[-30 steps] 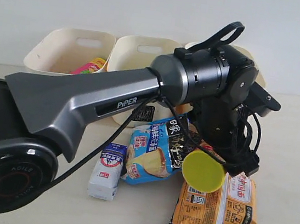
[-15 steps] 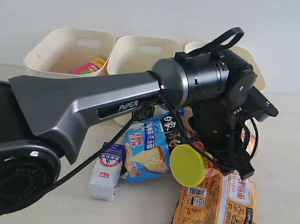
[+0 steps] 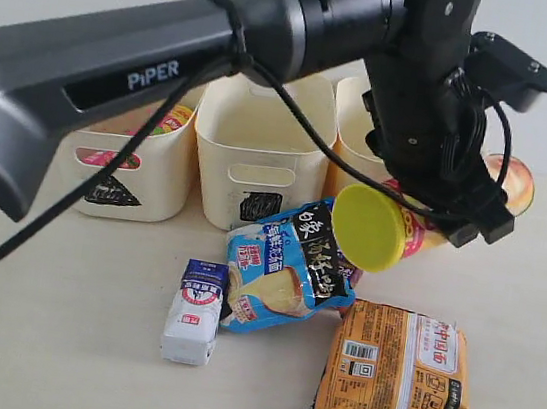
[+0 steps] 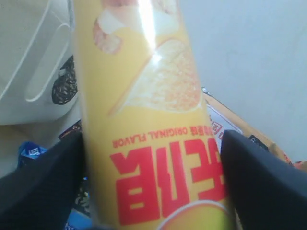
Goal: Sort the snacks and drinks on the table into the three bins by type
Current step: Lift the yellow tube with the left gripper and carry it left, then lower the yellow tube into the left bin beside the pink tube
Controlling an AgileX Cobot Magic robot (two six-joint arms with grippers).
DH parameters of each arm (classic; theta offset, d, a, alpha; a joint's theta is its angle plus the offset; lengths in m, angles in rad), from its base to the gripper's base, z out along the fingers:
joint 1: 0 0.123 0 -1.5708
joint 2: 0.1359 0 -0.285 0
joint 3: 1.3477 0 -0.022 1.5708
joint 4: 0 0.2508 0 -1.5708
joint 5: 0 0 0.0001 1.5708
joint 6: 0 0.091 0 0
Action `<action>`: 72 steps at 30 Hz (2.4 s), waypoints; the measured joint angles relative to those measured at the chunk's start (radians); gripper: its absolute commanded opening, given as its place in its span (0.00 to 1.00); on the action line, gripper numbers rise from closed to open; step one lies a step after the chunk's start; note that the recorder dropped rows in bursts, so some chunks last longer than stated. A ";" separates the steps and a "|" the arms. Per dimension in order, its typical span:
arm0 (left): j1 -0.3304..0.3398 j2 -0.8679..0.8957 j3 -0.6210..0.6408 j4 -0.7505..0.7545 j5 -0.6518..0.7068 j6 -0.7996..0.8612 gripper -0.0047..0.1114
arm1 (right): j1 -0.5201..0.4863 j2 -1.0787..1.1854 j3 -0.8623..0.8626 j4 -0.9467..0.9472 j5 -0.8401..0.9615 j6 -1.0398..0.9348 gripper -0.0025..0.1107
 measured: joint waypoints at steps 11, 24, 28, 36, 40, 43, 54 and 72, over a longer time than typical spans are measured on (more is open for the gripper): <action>0.065 -0.169 0.004 -0.001 0.070 -0.010 0.08 | 0.000 0.000 0.000 0.000 0.000 0.000 0.02; 0.327 -0.283 0.103 0.006 0.074 -0.039 0.08 | 0.000 0.000 0.000 0.000 0.000 0.000 0.02; 0.408 -0.303 0.162 0.006 0.074 -0.043 0.08 | 0.000 0.000 0.000 0.000 0.000 0.000 0.02; 0.536 -0.354 0.276 0.006 0.055 -0.045 0.08 | 0.000 0.000 0.000 0.000 0.000 0.000 0.02; 0.591 -0.356 0.331 0.006 0.005 -0.048 0.08 | 0.000 0.000 0.000 0.000 0.000 0.000 0.02; 0.631 -0.356 0.380 0.006 -0.078 -0.063 0.08 | 0.000 0.000 0.000 0.000 0.000 0.000 0.02; 0.698 -0.309 0.445 0.004 -0.395 -0.095 0.08 | 0.000 0.000 0.000 0.000 0.000 0.000 0.02; 0.712 -0.122 0.448 0.002 -0.746 -0.097 0.08 | 0.000 0.000 0.000 0.000 0.000 0.000 0.02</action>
